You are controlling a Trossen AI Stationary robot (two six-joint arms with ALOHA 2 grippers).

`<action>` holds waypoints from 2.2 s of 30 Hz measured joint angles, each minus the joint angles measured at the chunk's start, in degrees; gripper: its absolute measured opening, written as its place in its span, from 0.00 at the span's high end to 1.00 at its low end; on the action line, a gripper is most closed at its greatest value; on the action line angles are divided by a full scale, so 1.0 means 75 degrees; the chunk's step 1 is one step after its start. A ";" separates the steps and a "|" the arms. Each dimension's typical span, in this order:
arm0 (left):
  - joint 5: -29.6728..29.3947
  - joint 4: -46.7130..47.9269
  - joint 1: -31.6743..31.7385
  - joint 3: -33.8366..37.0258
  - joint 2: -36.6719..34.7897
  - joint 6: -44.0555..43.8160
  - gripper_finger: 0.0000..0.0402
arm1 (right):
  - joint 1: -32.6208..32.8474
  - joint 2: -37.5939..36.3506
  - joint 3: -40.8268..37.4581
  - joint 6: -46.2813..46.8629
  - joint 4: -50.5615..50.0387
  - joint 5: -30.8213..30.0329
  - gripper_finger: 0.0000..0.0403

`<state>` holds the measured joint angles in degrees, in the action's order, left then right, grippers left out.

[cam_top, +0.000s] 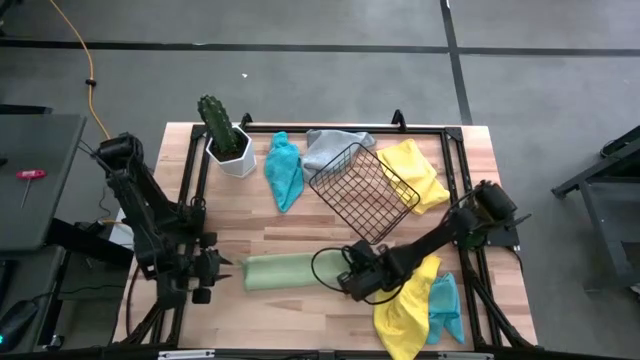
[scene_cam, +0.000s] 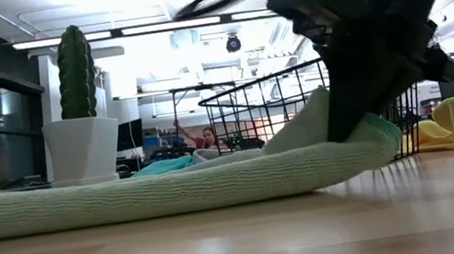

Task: Fold microfiber towels
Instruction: Fold the green microfiber towel

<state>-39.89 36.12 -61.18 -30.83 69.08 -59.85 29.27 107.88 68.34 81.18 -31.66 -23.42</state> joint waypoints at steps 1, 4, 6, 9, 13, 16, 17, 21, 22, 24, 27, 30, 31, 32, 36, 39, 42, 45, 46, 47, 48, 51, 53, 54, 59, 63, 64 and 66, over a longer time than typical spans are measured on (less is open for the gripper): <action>0.0228 -0.0165 0.0136 0.0000 0.0207 0.0253 0.75 | -0.0006 -0.0030 0.0001 -0.0028 0.0066 0.0003 1.00; 0.1068 -0.0716 0.0558 0.0000 0.0935 0.0834 0.90 | -0.0016 -0.0039 0.0009 -0.0058 0.0128 0.0059 1.00; 0.1513 -0.0988 0.0780 0.0000 0.1385 0.0982 0.97 | -0.0019 -0.0039 0.0009 -0.0086 0.0219 0.0150 1.00; 0.1824 -0.1360 0.1005 -0.0022 0.1911 0.1172 0.97 | -0.0019 -0.0039 0.0043 -0.0089 0.0231 0.0212 1.00; 0.1744 -0.1808 0.1155 -0.0026 0.2155 0.1534 0.99 | -0.0019 -0.0039 0.0411 -0.0361 0.0158 0.0242 1.00; 0.1677 -0.1834 0.1242 -0.0025 0.2136 0.1552 1.00 | -0.0019 -0.0041 0.0794 -0.0610 0.0072 0.0239 1.00; 0.1668 -0.1834 0.1249 -0.0023 0.2098 0.1572 1.00 | -0.0019 -0.0042 0.0889 -0.0662 0.0073 0.0237 1.00; 0.1573 -0.1869 0.1254 -0.0015 0.2072 0.1663 1.00 | -0.0019 -0.0042 0.1088 -0.0690 0.0209 -0.0015 1.00; 0.1562 -0.1869 0.1254 -0.0015 0.2074 0.1666 1.00 | -0.0020 -0.0042 0.1112 -0.0690 0.0363 -0.0071 1.00; 0.1519 -0.1869 0.1254 -0.0013 0.2075 0.1666 1.00 | -0.0049 -0.0044 0.1122 -0.0697 0.0682 -0.0197 1.00; 0.1449 -0.1869 0.1269 -0.0009 0.2084 0.1676 1.00 | -0.0114 0.0003 0.1122 -0.0985 0.1354 -0.0283 1.00; 0.1424 -0.1855 0.1337 -0.0006 0.2084 0.1747 1.00 | -0.0219 0.0137 0.1125 -0.1311 0.2094 -0.0285 1.00; 0.1409 -0.1854 0.1366 -0.0004 0.2084 0.1753 1.00 | -0.0260 0.0197 0.1125 -0.1435 0.2291 -0.0275 1.00; 0.1391 -0.1851 0.1397 -0.0002 0.2084 0.1770 1.00 | -0.0299 0.0253 0.1125 -0.1536 0.2537 -0.0253 1.00; 0.1406 -0.1851 0.1506 0.0000 0.2084 0.1812 1.00 | -0.0455 0.0520 0.1125 -0.1893 0.3407 -0.0113 1.00; 0.1404 -0.1847 0.1520 0.0000 0.2084 0.1816 1.00 | -0.0577 0.0739 0.1125 -0.2121 0.3955 -0.0049 1.00; 0.1403 -0.1846 0.1520 0.0000 0.2084 0.1815 1.00 | -0.0712 0.0999 0.1125 -0.2373 0.4642 -0.0040 1.00; 0.1403 -0.1848 0.1520 0.0000 0.2084 0.1815 1.00 | -0.0825 0.1315 0.1125 -0.2487 0.5399 0.0108 1.00; 0.1403 -0.1848 0.1520 0.0000 0.2084 0.1815 1.00 | -0.0864 0.1423 0.1125 -0.2491 0.5615 0.0201 1.00; 0.1403 -0.1846 0.1520 0.0000 0.2084 0.1815 1.00 | -0.0903 0.1557 0.1125 -0.2494 0.5895 0.0259 1.00; 0.1403 -0.1845 0.1520 0.0000 0.2084 0.1815 1.00 | -0.0938 0.1673 0.1125 -0.2505 0.6158 0.0389 1.00; 0.1403 -0.1840 0.1520 0.0000 0.2084 0.1813 1.00 | -0.1024 0.2033 0.1125 -0.2553 0.6945 0.0592 1.00; 0.1403 -0.1840 0.1517 0.0000 0.2084 0.1812 1.00 | -0.1080 0.2254 0.1125 -0.2570 0.7461 0.0679 1.00; 0.1402 -0.1837 0.1517 0.0000 0.2084 0.1812 1.00 | -0.1111 0.2353 0.1125 -0.2578 0.7678 0.0670 1.00; 0.1395 -0.1834 0.1517 0.0000 0.2084 0.1814 1.00 | -0.1218 0.2917 0.1736 -0.2768 0.7889 0.0843 1.00; 0.1377 -0.1831 0.1514 0.0000 0.2082 0.1812 1.00 | -0.1308 0.3456 0.2766 -0.3395 0.7646 0.1111 1.00; 0.1378 -0.1831 0.1514 0.0000 0.2083 0.1812 1.00 | -0.1344 0.3565 0.3030 -0.3565 0.7364 0.1104 1.00; 0.1377 -0.1831 0.1514 0.0000 0.2081 0.1812 1.00 | -0.1411 0.3739 0.3492 -0.3845 0.6724 0.1121 1.00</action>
<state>-29.56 22.39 -49.82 -30.83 84.69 -46.26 18.68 135.93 94.53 52.35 18.77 -15.01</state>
